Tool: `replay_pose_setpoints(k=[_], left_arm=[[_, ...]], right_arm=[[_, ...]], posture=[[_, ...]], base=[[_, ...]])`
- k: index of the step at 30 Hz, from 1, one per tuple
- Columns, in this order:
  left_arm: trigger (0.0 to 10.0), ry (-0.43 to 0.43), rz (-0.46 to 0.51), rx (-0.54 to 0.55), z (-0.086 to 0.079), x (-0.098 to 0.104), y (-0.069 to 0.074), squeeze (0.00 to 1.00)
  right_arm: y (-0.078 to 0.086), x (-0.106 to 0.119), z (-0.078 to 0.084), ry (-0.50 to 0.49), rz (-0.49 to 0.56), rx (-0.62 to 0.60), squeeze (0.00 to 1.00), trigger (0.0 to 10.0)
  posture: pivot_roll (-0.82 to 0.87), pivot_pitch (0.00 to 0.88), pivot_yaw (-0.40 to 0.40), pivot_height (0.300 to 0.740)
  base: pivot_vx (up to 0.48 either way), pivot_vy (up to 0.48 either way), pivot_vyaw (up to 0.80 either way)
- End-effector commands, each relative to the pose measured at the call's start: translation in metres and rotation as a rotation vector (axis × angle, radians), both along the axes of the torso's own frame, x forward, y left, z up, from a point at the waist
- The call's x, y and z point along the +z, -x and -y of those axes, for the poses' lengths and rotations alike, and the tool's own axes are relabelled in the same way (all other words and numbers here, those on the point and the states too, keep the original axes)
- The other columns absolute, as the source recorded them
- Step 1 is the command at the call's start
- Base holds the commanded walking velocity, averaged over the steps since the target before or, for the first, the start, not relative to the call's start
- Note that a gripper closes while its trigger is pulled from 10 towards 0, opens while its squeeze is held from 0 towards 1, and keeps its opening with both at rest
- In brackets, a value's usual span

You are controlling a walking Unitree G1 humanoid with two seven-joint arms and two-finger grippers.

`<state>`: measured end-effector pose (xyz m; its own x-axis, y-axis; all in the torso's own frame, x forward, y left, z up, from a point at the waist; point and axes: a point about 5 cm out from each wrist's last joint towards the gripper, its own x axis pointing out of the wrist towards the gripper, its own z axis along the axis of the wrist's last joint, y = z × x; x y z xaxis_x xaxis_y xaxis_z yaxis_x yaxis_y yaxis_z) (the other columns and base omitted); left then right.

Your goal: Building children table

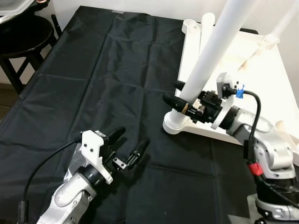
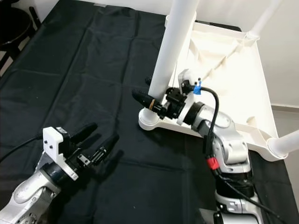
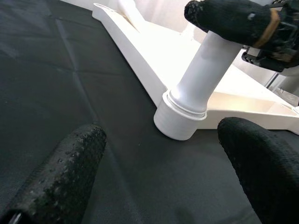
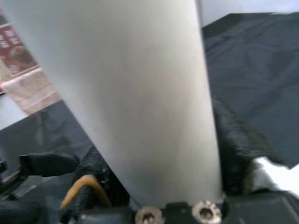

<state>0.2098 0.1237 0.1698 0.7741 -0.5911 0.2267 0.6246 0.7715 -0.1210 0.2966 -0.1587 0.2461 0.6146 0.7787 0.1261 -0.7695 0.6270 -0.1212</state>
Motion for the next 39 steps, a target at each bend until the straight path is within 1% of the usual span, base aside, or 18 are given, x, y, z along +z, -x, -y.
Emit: replay_pose_setpoints(k=[1, 2, 3, 4, 5, 11, 19, 20, 22, 24, 25, 26, 27, 28, 29, 30, 31, 39], left_arm=[[10.0, -0.002, -0.026, -0.002, 0.0, -0.006, 0.002, 0.0], [10.0, -0.002, -0.026, -0.002, 0.0, -0.006, 0.002, 0.0], [10.0, -0.001, -0.026, -0.002, 0.0, -0.006, 0.002, 0.0], [10.0, -0.001, -0.025, -0.001, 0.0, -0.005, 0.002, 0.0], [10.0, -0.002, -0.025, -0.001, 0.0, -0.005, 0.002, 0.0], [10.0, -0.003, -0.025, 0.0, 0.0, -0.005, 0.002, 0.0], [10.0, -0.005, -0.024, 0.0, -0.001, -0.005, 0.001, 0.0], [10.0, -0.005, -0.024, 0.001, -0.001, -0.005, 0.001, 0.0], [10.0, -0.005, -0.024, 0.001, -0.001, -0.006, 0.001, 0.0], [10.0, -0.005, -0.024, 0.001, -0.001, -0.006, 0.001, 0.0], [10.0, -0.004, -0.024, 0.001, 0.0, -0.006, 0.001, 0.0], [10.0, -0.003, -0.024, 0.0, 0.0, -0.006, 0.001, 0.0], [10.0, -0.003, -0.024, 0.0, 0.0, -0.006, 0.001, 0.0], [10.0, -0.002, -0.024, -0.001, 0.001, -0.006, 0.001, 0.0], [10.0, -0.001, -0.024, -0.001, 0.002, -0.006, 0.001, 0.0], [10.0, -0.001, -0.024, -0.001, 0.002, -0.006, 0.001, 0.0], [10.0, -0.002, -0.024, -0.001, 0.002, -0.006, 0.001, 0.0], [10.0, 0.001, -0.025, -0.001, 0.0, -0.006, 0.001, 0.0]], right_arm=[[0.003, -0.006, -0.004, 0.002, -0.01, -0.009, 0.0, 0.0], [0.003, -0.006, -0.004, 0.002, -0.01, -0.009, 0.0, 0.0], [0.002, -0.007, -0.004, 0.01, -0.003, -0.041, 0.0, 10.0], [0.003, -0.008, -0.005, 0.005, -0.004, -0.054, 0.0, 10.0], [0.004, -0.01, -0.007, -0.017, -0.014, -0.034, 0.0, 0.0], [0.006, -0.01, -0.009, -0.034, -0.017, -0.017, 0.0, 0.0], [0.007, -0.007, -0.011, -0.023, -0.007, -0.046, 0.0, 0.0], [0.008, -0.008, -0.013, -0.008, -0.008, -0.071, 0.0, 0.0], [0.005, -0.01, -0.012, 0.039, -0.01, -0.242, 0.0, 0.0], [0.005, -0.01, -0.012, 0.039, -0.01, -0.242, 0.0, 0.0], [0.006, -0.018, 0.002, 0.033, -0.049, -0.607, 0.0, 0.0], [0.017, -0.031, -0.006, 0.064, -0.077, -0.765, 0.0, 0.0], [0.017, -0.031, -0.006, 0.064, -0.077, -0.765, 0.0, 0.0], [0.026, -0.037, -0.013, 0.079, -0.092, -0.852, 0.0, 0.0], [0.034, -0.046, -0.027, 0.077, -0.133, -0.845, 0.0, 0.0], [0.034, -0.046, -0.027, 0.077, -0.133, -0.845, 0.0, 0.0], [0.036, -0.05, -0.036, 0.078, -0.154, -0.795, 0.0, 0.0], [0.036, -0.052, -0.041, 0.08, -0.195, -0.767, 0.0, 0.0]], posture=[[0.0, 0.264, -0.091, 0.74], [0.0, 0.264, -0.091, 0.74], [0.0, 0.265, -0.091, 0.74], [0.0, 0.267, -0.089, 0.74], [0.0, 0.267, -0.089, 0.74], [0.0, 0.267, -0.087, 0.74], [0.0, 0.267, -0.087, 0.74], [-0.01, 0.269, -0.091, 0.74], [-0.01, 0.27, -0.096, 0.74], [-0.01, 0.27, -0.096, 0.74], [-0.01, 0.259, -0.133, 0.74], [-0.01, 0.26, -0.132, 0.74], [-0.01, 0.26, -0.132, 0.74], [-0.01, 0.271, -0.13, 0.74], [-0.01, 0.269, -0.116, 0.74], [-0.01, 0.269, -0.116, 0.74], [0.0, 0.269, -0.12, 0.74], [-0.02, 0.27, -0.11, 0.74]], base=[[0.0, 0.0, 0.0], [0.0, 0.0, 0.0], [0.0, 0.0, 0.0], [0.0, 0.0, 0.0], [0.0, 0.0, 0.0], [0.0, 0.0, 0.0], [0.0, 0.0, 0.0], [0.0, 0.0, 0.0], [0.0, 0.0, 0.0], [0.0, 0.0, 0.0], [0.0, 0.0, 0.0], [0.0, 0.0, 0.0], [0.0, 0.0, 0.0], [0.0, 0.0, 0.0], [0.0, 0.0, 0.0], [0.0, 0.0, 0.0], [0.0, 0.0, 0.0], [0.0, 0.0, 0.0]])
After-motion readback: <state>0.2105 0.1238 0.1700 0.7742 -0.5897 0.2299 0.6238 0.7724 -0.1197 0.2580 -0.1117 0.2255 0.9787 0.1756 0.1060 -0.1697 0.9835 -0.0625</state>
